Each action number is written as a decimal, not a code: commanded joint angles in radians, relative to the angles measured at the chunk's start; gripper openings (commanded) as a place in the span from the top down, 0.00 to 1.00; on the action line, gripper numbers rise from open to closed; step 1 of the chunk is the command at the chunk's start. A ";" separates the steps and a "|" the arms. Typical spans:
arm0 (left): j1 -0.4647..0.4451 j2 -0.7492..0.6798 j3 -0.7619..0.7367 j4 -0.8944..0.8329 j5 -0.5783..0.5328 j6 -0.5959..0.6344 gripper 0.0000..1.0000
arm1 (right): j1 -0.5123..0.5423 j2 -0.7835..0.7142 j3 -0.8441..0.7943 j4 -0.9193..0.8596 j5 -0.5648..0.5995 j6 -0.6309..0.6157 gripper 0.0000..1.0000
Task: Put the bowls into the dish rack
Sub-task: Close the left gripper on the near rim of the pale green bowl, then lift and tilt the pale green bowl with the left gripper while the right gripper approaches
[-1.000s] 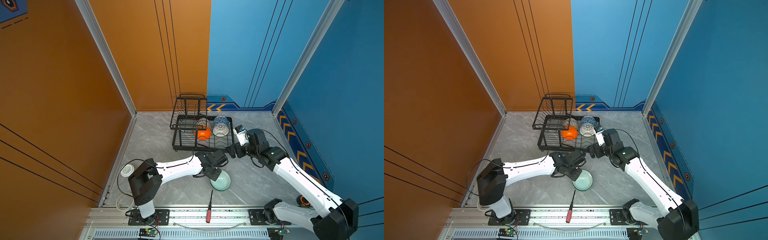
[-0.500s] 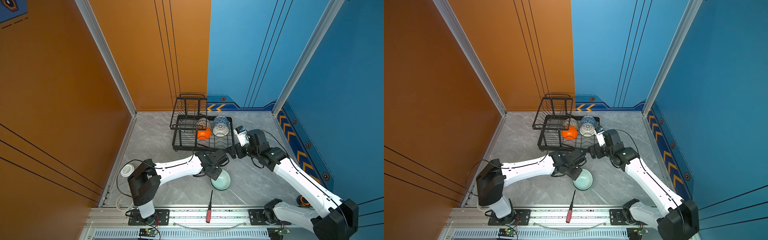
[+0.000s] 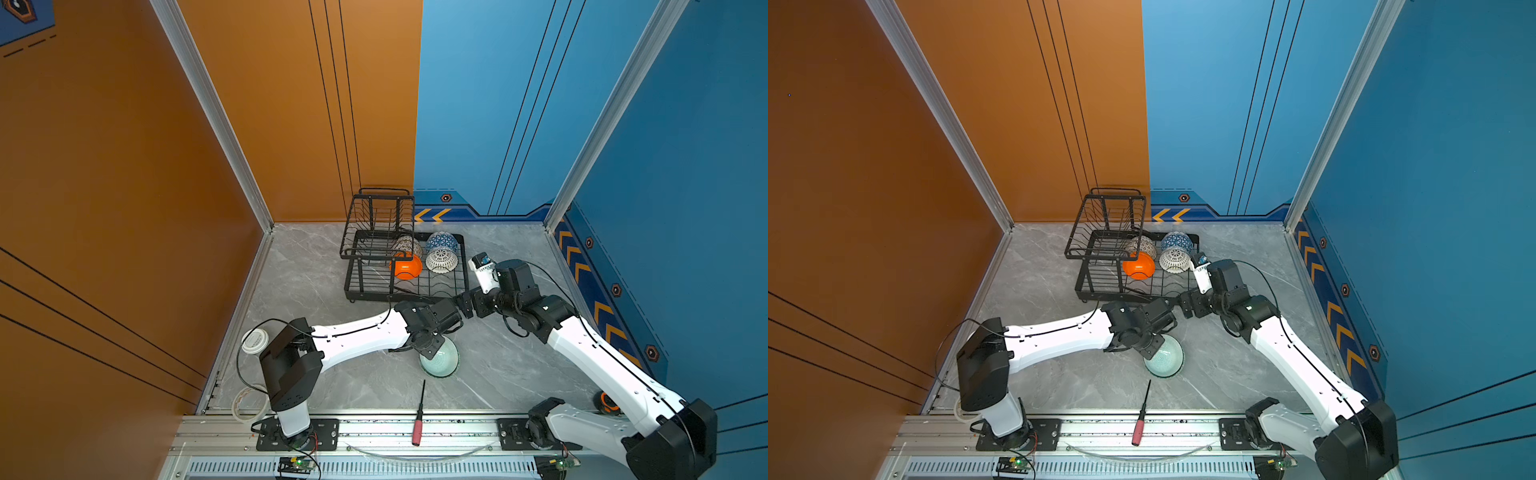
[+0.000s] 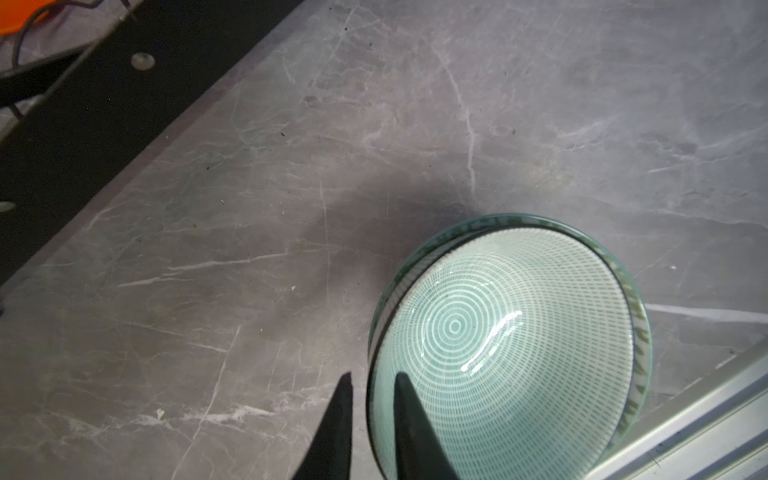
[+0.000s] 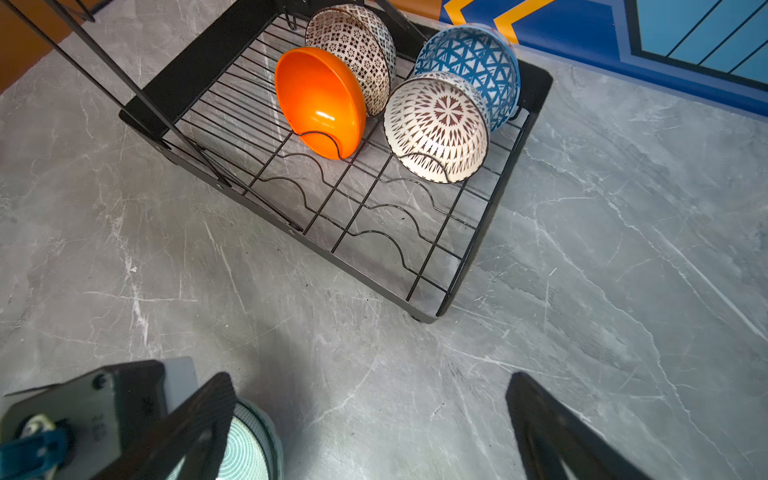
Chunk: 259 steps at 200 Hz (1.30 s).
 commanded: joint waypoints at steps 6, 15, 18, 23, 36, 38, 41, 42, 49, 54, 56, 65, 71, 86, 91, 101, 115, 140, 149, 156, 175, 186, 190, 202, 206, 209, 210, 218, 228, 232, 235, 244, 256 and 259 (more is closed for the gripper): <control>-0.007 0.025 0.024 -0.027 0.003 -0.004 0.68 | -0.010 -0.021 -0.012 -0.006 -0.023 0.005 0.00; -0.006 0.028 0.022 -0.027 0.005 -0.007 0.67 | -0.011 -0.022 -0.013 -0.006 -0.023 0.005 0.00; -0.006 0.029 0.020 -0.026 0.006 -0.010 0.66 | -0.011 -0.022 -0.014 -0.006 -0.023 0.005 0.00; -0.005 0.030 0.020 -0.026 0.007 -0.010 0.66 | -0.011 -0.023 -0.015 -0.006 -0.024 0.005 0.00; -0.002 0.032 0.014 -0.025 0.010 -0.014 0.66 | -0.012 -0.024 -0.018 -0.006 -0.024 0.006 0.00; -0.002 0.033 0.013 -0.025 0.010 -0.014 0.66 | -0.012 -0.024 -0.019 -0.005 -0.024 0.007 0.00; -0.001 0.033 0.012 -0.025 0.011 -0.015 0.66 | -0.012 -0.024 -0.020 -0.004 -0.024 0.006 0.00; -0.001 0.033 0.012 -0.025 0.011 -0.015 0.66 | -0.012 -0.024 -0.020 -0.004 -0.024 0.006 0.00; 0.000 0.035 0.010 -0.022 0.015 -0.015 0.67 | -0.013 -0.024 -0.021 -0.004 -0.024 0.007 0.00; 0.001 0.035 0.007 -0.020 0.017 -0.016 0.68 | -0.014 -0.025 -0.022 -0.004 -0.025 0.007 0.00; 0.000 0.035 0.006 -0.018 0.019 -0.017 0.68 | -0.014 -0.025 -0.023 -0.004 -0.026 0.008 0.00; 0.002 0.035 0.000 -0.009 0.025 -0.018 0.70 | -0.014 -0.025 -0.024 -0.003 -0.026 0.008 0.00; 0.004 0.036 -0.004 -0.004 0.030 -0.020 0.71 | -0.014 -0.025 -0.025 -0.003 -0.026 0.008 0.00; 0.006 0.039 -0.011 0.004 0.040 -0.024 0.73 | -0.015 -0.025 -0.026 -0.003 -0.026 0.008 0.00; 0.006 0.041 -0.013 0.006 0.042 -0.024 0.73 | -0.015 -0.025 -0.026 -0.003 -0.026 0.008 0.00; 0.007 0.042 -0.016 0.010 0.045 -0.025 0.74 | -0.016 -0.026 -0.026 -0.003 -0.026 0.008 0.00; 0.009 0.044 -0.019 0.012 0.049 -0.026 0.75 | -0.017 -0.025 -0.026 -0.003 -0.026 0.008 0.00; 0.010 0.047 -0.022 0.014 0.052 -0.029 0.78 | -0.017 -0.027 -0.026 -0.003 -0.028 0.008 0.00; 0.011 0.048 -0.022 0.015 0.052 -0.029 0.79 | -0.018 -0.027 -0.027 -0.003 -0.028 0.008 0.00; 0.011 0.045 -0.022 0.013 0.051 -0.029 0.81 | -0.019 -0.028 -0.028 -0.003 -0.028 0.008 0.00; 0.012 0.042 -0.021 0.013 0.049 -0.030 0.85 | -0.019 -0.031 -0.029 -0.003 -0.029 0.008 0.00; 0.012 0.039 -0.021 0.013 0.049 -0.030 0.86 | -0.020 -0.033 -0.031 -0.003 -0.028 0.008 0.00; 0.012 0.037 -0.020 0.013 0.048 -0.030 0.87 | -0.020 -0.035 -0.031 -0.003 -0.029 0.008 0.00; 0.013 0.032 -0.019 0.012 0.044 -0.030 0.87 | -0.020 -0.038 -0.032 -0.003 -0.029 0.008 0.00; 0.012 0.031 -0.019 0.013 0.042 -0.029 0.88 | -0.022 -0.039 -0.032 -0.003 -0.029 0.008 0.00; 0.013 0.030 -0.019 0.012 0.041 -0.029 0.89 | -0.022 -0.040 -0.033 -0.003 -0.028 0.008 0.00; 0.012 0.030 -0.019 0.012 0.041 -0.029 0.89 | -0.021 -0.040 -0.033 -0.003 -0.029 0.008 0.00; 0.013 0.028 -0.017 0.012 0.039 -0.029 0.91 | -0.022 -0.043 -0.035 -0.003 -0.028 0.009 0.00; 0.012 0.023 -0.016 0.012 0.037 -0.029 0.93 | -0.023 -0.048 -0.037 -0.003 -0.027 0.010 0.00; 0.012 0.021 -0.016 0.012 0.036 -0.027 0.94 | -0.023 -0.049 -0.037 -0.003 -0.027 0.010 0.00; 0.012 0.019 -0.015 0.013 0.035 -0.027 0.94 | -0.023 -0.051 -0.038 -0.003 -0.028 0.010 0.00; 0.012 0.012 -0.013 0.010 0.031 -0.027 0.95 | -0.023 -0.057 -0.039 -0.003 -0.028 0.010 0.00; 0.012 -0.003 -0.014 0.010 0.023 -0.030 0.98 | -0.025 -0.066 -0.043 -0.004 -0.027 0.011 0.00; 0.012 -0.008 -0.013 0.010 0.021 -0.030 0.99 | -0.025 -0.069 -0.044 -0.004 -0.027 0.011 0.00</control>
